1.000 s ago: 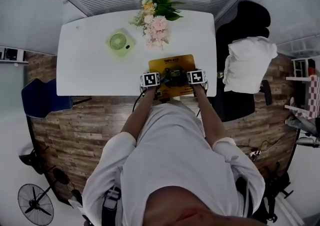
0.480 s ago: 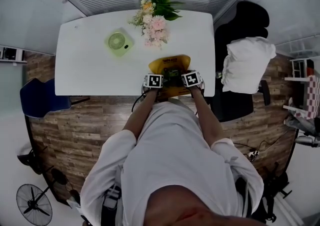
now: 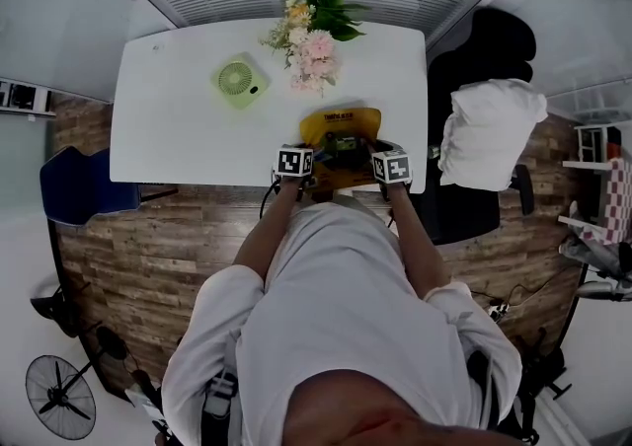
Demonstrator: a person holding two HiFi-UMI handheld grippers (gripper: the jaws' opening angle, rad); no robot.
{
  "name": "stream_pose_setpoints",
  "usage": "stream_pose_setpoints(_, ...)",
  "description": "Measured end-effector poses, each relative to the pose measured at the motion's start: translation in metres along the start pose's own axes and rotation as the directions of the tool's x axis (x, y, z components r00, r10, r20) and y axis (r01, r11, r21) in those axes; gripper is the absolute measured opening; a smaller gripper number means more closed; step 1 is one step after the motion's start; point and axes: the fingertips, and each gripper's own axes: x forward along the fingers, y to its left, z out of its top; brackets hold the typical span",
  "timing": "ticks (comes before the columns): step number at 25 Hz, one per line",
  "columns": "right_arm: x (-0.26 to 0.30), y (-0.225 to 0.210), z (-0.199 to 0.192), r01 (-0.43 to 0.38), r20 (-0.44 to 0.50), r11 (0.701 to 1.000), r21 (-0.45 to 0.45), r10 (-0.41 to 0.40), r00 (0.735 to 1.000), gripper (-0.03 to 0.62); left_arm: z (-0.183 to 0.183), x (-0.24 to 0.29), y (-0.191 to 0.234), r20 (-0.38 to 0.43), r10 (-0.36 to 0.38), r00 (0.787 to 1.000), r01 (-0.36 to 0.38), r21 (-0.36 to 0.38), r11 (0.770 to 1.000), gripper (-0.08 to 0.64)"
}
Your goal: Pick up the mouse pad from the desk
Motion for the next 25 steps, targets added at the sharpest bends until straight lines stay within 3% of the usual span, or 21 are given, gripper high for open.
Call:
stream_pose_setpoints(6,-0.044,0.011,0.028,-0.021,0.136,1.000,-0.012,0.022,0.990,0.061,0.027,-0.050,-0.020,0.156,-0.084,0.984,0.075,0.064,0.995,0.029)
stream_pose_setpoints(9,-0.079,0.023,0.046,-0.041,0.218,0.999,-0.032,0.047,0.975,0.063,0.040,-0.091,-0.037,0.252,-0.126,0.960,0.101,0.109,0.989,0.031)
stream_pose_setpoints(14,-0.140,0.043,0.087,-0.058,0.359,0.995,-0.077,0.082,0.930,0.064,0.072,-0.160,-0.062,0.401,-0.152,0.904,0.083,0.184,0.979,0.031)
stream_pose_setpoints(19,-0.205,0.061,0.145,-0.025,0.505,0.984,-0.179,0.113,0.856,0.064,0.123,-0.227,-0.085,0.549,-0.170,0.818,0.031,0.254,0.967,0.031)
stream_pose_setpoints(25,-0.292,0.085,0.227,0.088,0.696,0.955,-0.285,0.143,0.704,0.064,0.194,-0.316,-0.118,0.717,-0.188,0.671,-0.098,0.336,0.937,0.031)
